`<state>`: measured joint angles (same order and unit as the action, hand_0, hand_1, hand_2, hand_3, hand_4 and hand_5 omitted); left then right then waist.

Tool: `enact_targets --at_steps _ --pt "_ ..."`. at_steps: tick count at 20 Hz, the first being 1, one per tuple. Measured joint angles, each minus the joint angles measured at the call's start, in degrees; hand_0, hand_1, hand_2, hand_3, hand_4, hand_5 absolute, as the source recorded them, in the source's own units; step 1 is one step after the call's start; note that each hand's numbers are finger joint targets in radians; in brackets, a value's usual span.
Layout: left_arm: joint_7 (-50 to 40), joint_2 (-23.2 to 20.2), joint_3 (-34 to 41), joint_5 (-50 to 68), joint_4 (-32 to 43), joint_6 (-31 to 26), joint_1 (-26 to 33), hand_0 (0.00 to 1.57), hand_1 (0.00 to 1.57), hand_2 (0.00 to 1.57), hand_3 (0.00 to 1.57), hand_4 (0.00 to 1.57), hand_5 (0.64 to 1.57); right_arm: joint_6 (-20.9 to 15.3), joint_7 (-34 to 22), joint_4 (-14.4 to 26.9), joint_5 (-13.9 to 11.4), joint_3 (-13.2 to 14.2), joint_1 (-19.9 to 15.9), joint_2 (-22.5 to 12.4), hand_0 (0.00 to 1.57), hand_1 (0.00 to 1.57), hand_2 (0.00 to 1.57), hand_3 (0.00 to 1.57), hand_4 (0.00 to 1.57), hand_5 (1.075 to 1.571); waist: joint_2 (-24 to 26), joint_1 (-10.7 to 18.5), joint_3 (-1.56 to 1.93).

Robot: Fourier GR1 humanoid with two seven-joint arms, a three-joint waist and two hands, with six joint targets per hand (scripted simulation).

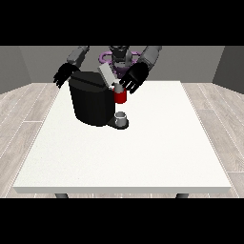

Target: Insert the coffee pod into the coffee machine and close the lid

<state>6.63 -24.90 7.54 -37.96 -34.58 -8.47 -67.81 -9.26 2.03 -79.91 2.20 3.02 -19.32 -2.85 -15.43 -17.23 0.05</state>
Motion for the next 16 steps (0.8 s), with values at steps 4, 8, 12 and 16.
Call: enact_targets --at_steps 4,8,12,16 --pt "-0.37 0.74 -0.47 -0.59 -0.47 0.34 -0.10 1.13 1.13 1.17 1.00 0.46 1.571 -0.10 1.21 1.23 -0.03 0.44 0.25 0.00 0.00 0.00 0.00 0.00 0.34 1.571 -0.17 0.57 0.02" --pt "0.56 0.30 -0.67 -0.98 -0.55 0.14 0.10 1.06 1.06 1.11 0.94 0.39 1.571 -0.13 2.40 1.33 -0.07 0.43 1.13 0.26 0.00 0.00 0.00 0.00 0.44 1.571 -0.09 0.87 0.06" --pt "1.71 -0.63 -0.88 -1.52 -0.66 -0.12 0.30 1.05 1.05 1.12 0.96 0.36 1.571 0.14 2.88 1.47 0.29 0.90 1.19 -0.06 0.00 0.00 0.00 0.00 0.46 1.571 -0.28 1.29 0.06" --pt "1.60 0.03 -1.23 -2.15 -0.72 0.46 0.71 1.02 1.02 1.09 0.90 0.37 1.571 0.18 3.43 1.97 0.40 0.82 1.37 0.28 0.00 0.00 0.00 0.00 0.47 1.571 0.16 1.50 0.00"
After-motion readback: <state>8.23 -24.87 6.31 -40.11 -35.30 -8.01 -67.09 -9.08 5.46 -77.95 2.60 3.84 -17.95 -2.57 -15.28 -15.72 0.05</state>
